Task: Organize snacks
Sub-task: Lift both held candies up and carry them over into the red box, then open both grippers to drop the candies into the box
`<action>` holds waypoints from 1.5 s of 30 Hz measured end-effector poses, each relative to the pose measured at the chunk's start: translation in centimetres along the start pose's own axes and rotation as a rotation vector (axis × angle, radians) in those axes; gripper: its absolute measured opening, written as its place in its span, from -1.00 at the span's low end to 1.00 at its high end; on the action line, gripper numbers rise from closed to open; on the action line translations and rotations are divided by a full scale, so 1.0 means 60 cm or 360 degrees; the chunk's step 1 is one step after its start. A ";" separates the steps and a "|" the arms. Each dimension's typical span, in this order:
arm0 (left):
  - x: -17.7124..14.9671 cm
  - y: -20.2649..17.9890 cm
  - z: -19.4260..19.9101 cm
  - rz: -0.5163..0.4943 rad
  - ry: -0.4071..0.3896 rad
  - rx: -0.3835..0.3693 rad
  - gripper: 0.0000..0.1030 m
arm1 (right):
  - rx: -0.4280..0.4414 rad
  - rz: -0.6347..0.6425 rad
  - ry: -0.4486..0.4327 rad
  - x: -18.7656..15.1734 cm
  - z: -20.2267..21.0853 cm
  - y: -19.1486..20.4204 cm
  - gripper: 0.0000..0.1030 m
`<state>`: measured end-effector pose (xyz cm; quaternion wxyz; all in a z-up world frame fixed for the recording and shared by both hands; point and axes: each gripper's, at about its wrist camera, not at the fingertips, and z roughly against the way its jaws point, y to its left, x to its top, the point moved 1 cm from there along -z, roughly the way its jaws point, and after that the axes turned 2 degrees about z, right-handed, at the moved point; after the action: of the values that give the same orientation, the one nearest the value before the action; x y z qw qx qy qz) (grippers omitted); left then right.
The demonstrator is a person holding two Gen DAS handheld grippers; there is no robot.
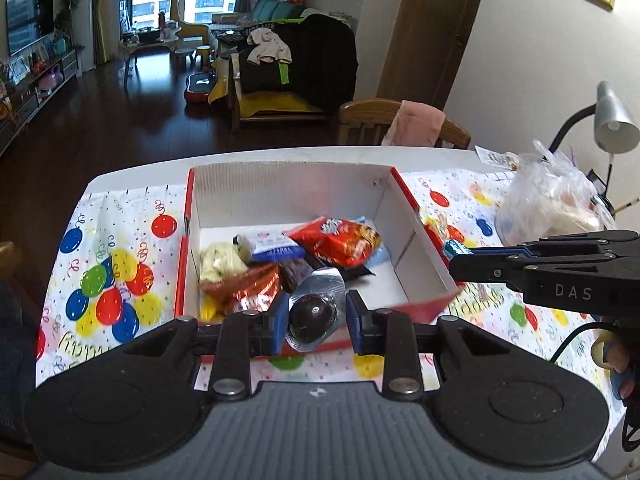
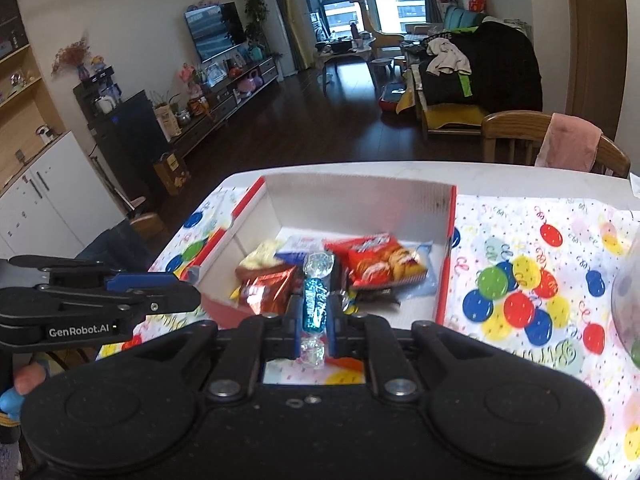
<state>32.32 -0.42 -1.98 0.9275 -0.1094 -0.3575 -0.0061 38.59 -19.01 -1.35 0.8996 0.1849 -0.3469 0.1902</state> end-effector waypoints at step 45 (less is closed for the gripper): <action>0.067 0.085 -0.240 0.0135 0.0414 0.0259 -0.42 | -0.0023 0.0109 0.0425 0.029 -0.271 0.002 -0.78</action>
<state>45.29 1.81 -10.72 0.9711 -0.0470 -0.2288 0.0480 48.75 -10.98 -11.37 0.9321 0.1393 -0.2315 0.2413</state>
